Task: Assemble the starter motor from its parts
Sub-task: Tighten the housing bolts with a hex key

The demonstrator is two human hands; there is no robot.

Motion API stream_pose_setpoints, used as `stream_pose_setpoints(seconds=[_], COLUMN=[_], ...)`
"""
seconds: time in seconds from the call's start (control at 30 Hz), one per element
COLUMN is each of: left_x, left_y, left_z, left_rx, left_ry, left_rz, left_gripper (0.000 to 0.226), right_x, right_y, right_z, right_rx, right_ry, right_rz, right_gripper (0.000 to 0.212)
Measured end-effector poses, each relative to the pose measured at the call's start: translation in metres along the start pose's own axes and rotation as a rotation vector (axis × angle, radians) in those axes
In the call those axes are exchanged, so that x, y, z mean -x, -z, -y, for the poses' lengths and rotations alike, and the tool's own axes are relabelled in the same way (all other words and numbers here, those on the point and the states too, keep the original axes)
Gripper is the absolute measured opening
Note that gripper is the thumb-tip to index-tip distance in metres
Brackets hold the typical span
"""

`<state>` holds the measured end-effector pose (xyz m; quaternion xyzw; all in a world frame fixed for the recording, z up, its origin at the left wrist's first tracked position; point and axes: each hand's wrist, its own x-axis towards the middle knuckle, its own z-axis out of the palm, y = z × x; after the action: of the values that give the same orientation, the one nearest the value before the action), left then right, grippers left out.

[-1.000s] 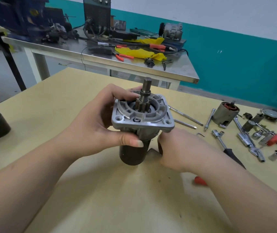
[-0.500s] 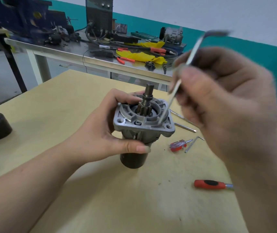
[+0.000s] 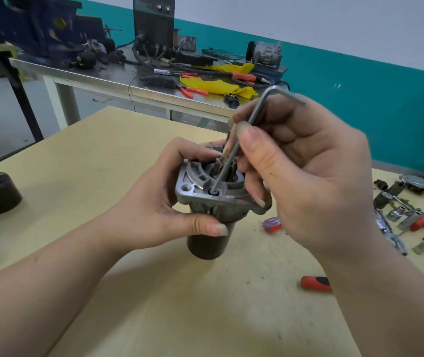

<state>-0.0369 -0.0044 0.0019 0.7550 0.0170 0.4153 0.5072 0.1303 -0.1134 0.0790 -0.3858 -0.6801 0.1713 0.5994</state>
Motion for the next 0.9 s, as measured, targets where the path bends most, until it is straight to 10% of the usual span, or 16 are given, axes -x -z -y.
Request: stream_pose_setpoints(seconds=[0.9], left_x=[-0.0015], left_y=[0.0028], left_z=[0.0040], left_rx=[-0.053], left_ry=[0.028], left_rz=[-0.036], left_gripper=[0.073], right_x=[-0.0040], right_y=[-0.0040], right_z=[0.0057], right_rx=[0.126], right_ry=[-0.019], right_rz=[0.052], right_gripper=[0.013])
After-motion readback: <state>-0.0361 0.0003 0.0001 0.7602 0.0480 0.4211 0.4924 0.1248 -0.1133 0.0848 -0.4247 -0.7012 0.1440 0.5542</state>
